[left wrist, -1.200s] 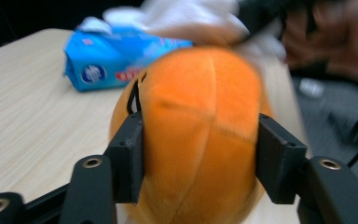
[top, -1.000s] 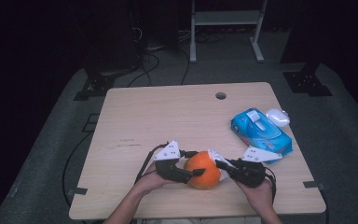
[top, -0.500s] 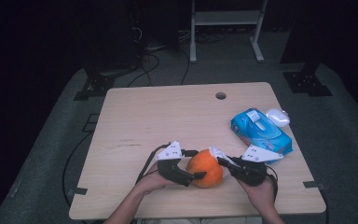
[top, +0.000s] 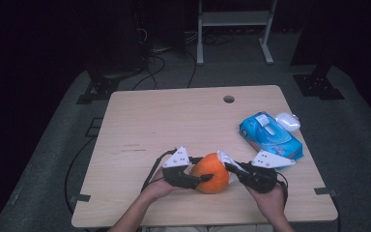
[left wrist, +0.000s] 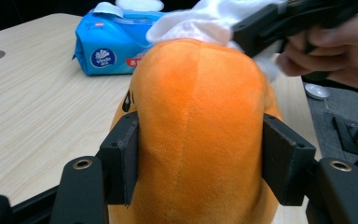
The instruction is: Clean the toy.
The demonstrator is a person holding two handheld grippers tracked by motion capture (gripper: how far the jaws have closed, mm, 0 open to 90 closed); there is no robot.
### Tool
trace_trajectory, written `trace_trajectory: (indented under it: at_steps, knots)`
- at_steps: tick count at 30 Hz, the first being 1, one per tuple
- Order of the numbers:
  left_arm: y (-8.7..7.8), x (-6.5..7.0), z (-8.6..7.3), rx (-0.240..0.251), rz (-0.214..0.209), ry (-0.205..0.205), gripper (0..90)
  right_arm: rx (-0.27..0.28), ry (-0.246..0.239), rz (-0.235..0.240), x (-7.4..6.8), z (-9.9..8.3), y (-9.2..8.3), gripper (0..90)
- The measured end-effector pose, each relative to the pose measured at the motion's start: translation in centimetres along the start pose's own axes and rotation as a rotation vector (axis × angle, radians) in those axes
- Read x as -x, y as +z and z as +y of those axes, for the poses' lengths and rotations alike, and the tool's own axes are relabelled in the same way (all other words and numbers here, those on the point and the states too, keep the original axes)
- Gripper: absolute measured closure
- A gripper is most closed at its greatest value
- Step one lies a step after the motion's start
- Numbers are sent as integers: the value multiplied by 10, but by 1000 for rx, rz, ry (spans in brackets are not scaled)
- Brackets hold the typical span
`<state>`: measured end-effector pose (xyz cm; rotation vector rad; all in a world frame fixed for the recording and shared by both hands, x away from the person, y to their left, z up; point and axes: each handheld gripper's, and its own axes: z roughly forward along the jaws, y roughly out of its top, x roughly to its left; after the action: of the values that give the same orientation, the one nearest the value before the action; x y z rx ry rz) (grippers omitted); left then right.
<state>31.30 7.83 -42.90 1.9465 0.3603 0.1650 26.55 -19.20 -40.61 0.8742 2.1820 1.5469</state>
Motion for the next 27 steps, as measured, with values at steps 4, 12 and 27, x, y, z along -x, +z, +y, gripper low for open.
trace_trajectory:
  at_steps: [4, 12, 27]
  knots:
    - [4, 1, -2, 9, -7, -13, 382, -14, -101, 18, -19, 8, 3, 821]
    - [5, 2, -4, 9, -18, -4, 381, -14, 15, -38, 9, -4, -3, 821]
    - [15, 10, -5, 10, -43, 23, 302, -26, -129, 24, -25, 11, 2, 821]
